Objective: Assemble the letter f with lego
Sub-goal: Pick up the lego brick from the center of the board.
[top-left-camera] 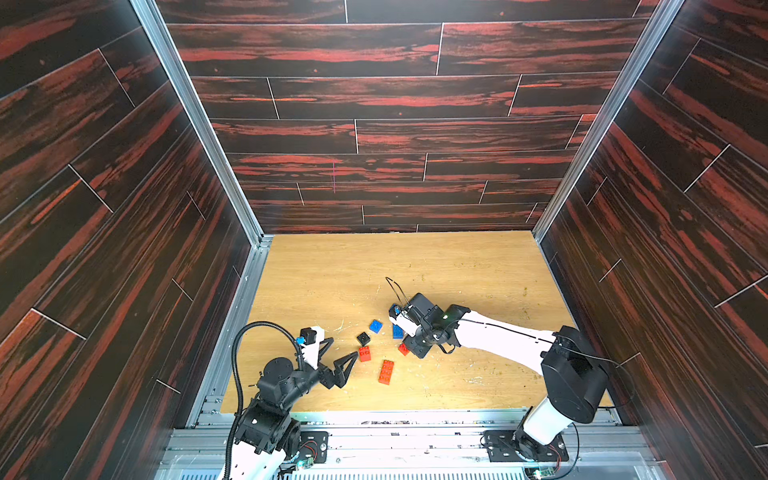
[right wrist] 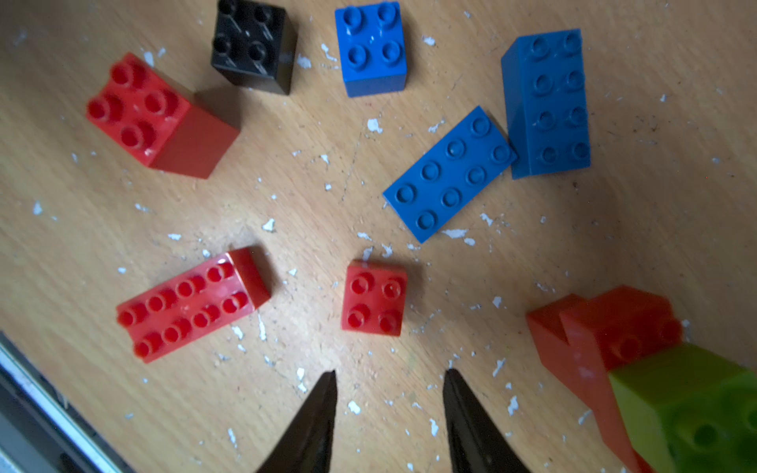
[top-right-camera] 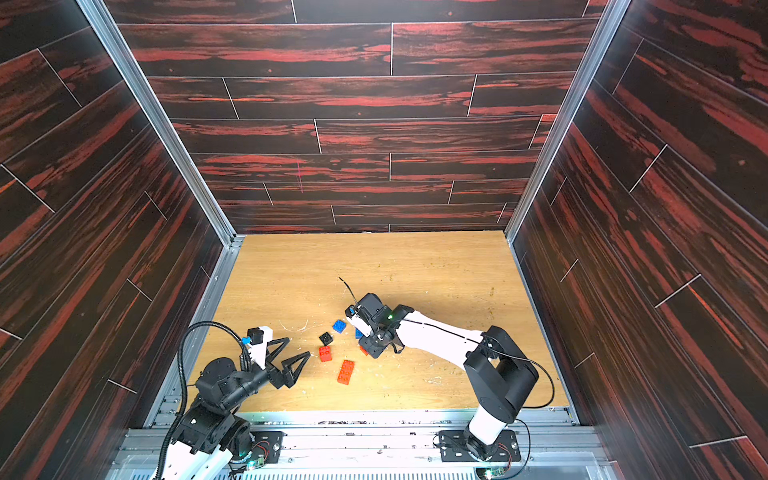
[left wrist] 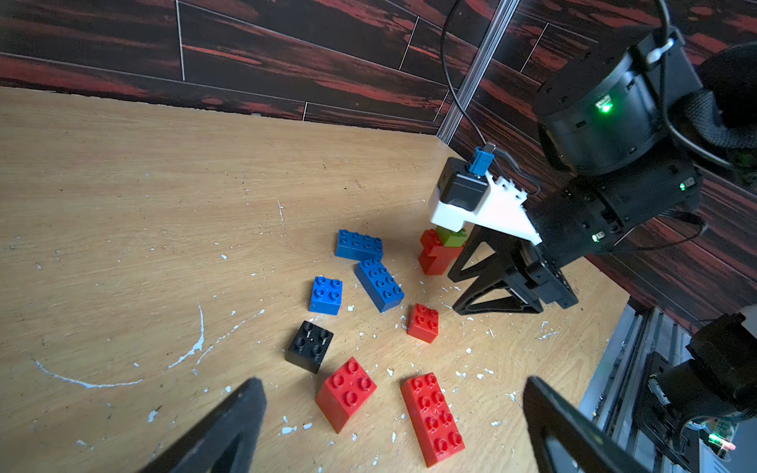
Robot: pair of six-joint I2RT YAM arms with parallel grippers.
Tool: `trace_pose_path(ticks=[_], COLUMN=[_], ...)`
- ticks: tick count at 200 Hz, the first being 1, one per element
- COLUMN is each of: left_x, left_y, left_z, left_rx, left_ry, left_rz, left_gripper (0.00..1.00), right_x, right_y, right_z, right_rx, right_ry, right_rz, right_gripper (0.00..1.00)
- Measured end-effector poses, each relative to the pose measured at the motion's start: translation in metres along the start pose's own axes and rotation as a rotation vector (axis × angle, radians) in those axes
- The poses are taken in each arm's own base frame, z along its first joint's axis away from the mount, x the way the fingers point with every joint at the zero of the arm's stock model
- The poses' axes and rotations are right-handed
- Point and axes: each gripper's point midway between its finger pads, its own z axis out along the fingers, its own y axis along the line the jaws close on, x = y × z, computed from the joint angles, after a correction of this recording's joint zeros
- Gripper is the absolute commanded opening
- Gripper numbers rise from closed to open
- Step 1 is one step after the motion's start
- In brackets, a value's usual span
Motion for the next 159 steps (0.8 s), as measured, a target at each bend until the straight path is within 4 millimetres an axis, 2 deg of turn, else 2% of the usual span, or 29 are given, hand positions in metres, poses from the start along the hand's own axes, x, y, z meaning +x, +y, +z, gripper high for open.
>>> trace_pose_path(ticks=[87, 159], left_x=[0.0, 0.0], left_y=[0.0, 0.0], left_z=[0.0, 0.0], left_rx=[0.0, 0.0], left_ry=[0.0, 0.0], left_rz=[0.0, 0.0], left_gripper=[1.0, 1.0], right_x=[0.004, 0.006], right_y=[0.006, 0.013], right_z=[0.024, 0.033], right_rx=[-0.025, -0.046], right_ry=[0.032, 0.043], right_rz=[0.024, 0.025], right_gripper=[0.45, 0.45])
